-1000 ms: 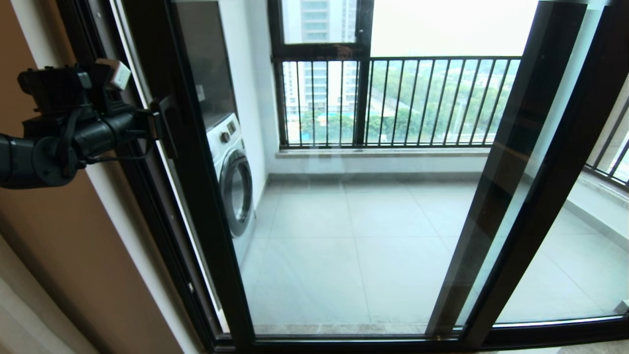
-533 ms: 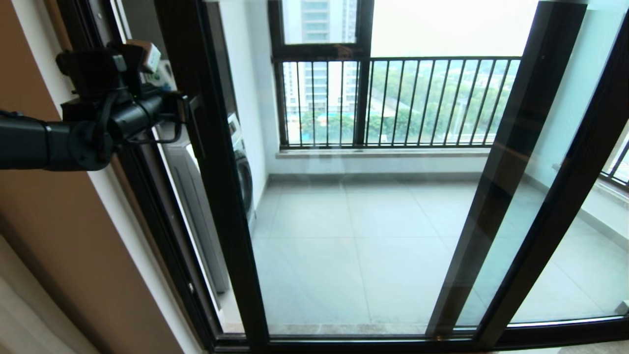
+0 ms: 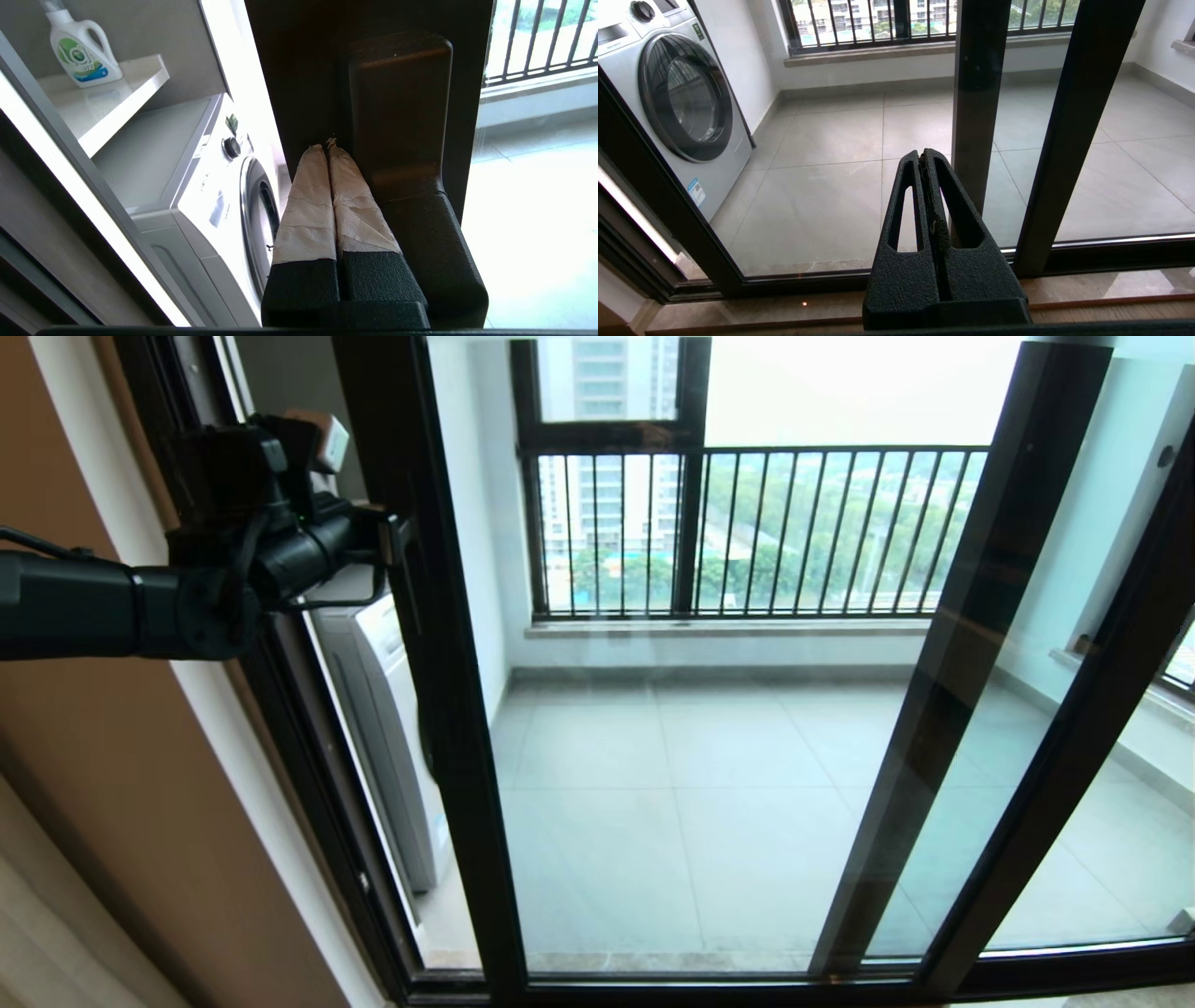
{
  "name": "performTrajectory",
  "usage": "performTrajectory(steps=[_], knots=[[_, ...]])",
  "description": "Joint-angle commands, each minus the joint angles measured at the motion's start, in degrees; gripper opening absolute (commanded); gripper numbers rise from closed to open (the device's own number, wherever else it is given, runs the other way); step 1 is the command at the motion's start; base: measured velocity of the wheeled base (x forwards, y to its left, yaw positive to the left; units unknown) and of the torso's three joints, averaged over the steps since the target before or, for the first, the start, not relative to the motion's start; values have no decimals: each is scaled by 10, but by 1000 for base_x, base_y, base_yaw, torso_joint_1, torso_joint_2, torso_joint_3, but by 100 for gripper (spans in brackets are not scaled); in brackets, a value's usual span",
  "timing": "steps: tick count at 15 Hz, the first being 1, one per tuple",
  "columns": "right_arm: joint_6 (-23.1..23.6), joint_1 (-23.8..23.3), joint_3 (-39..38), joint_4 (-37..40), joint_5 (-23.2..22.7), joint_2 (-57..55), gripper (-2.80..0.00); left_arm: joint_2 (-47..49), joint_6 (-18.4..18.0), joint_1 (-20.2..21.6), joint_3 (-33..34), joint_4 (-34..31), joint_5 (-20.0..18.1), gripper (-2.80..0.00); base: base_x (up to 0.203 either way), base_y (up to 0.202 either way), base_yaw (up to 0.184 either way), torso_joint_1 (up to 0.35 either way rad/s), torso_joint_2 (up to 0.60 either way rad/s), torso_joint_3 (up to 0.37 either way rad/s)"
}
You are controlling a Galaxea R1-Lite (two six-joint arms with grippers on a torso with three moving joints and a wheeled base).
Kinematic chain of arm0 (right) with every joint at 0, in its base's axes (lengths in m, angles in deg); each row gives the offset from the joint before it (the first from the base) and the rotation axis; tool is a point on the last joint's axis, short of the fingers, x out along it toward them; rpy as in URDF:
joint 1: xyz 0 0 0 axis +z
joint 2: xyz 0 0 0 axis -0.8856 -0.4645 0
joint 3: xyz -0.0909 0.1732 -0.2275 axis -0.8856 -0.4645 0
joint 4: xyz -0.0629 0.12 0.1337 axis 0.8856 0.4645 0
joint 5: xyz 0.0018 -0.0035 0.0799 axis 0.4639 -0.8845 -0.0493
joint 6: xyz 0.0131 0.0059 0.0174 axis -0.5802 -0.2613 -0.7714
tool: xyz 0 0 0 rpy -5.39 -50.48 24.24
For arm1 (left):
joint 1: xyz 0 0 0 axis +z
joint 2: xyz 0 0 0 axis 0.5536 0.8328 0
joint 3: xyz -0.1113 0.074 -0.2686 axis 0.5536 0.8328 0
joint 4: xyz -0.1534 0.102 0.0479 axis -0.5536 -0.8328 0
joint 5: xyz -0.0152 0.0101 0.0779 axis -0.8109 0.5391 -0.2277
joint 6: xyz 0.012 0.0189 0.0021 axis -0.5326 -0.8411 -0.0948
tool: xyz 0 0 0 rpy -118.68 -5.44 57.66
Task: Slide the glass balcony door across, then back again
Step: Open the slid door
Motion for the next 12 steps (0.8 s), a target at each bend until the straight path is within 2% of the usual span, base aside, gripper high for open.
performTrajectory(steps=[1, 5, 12], knots=[[0, 0, -7, 0, 0, -1, -280, 6, -1, -11, 3, 0, 6, -280, 0, 0, 0, 0, 0, 0], [0, 0, -7, 0, 0, 0, -280, 2, -1, -15, 7, 0, 8, -280, 0, 0, 0, 0, 0, 0], [0, 0, -7, 0, 0, -1, -280, 11, -1, -80, -3, -1, 30, -280, 0, 0, 0, 0, 0, 0]])
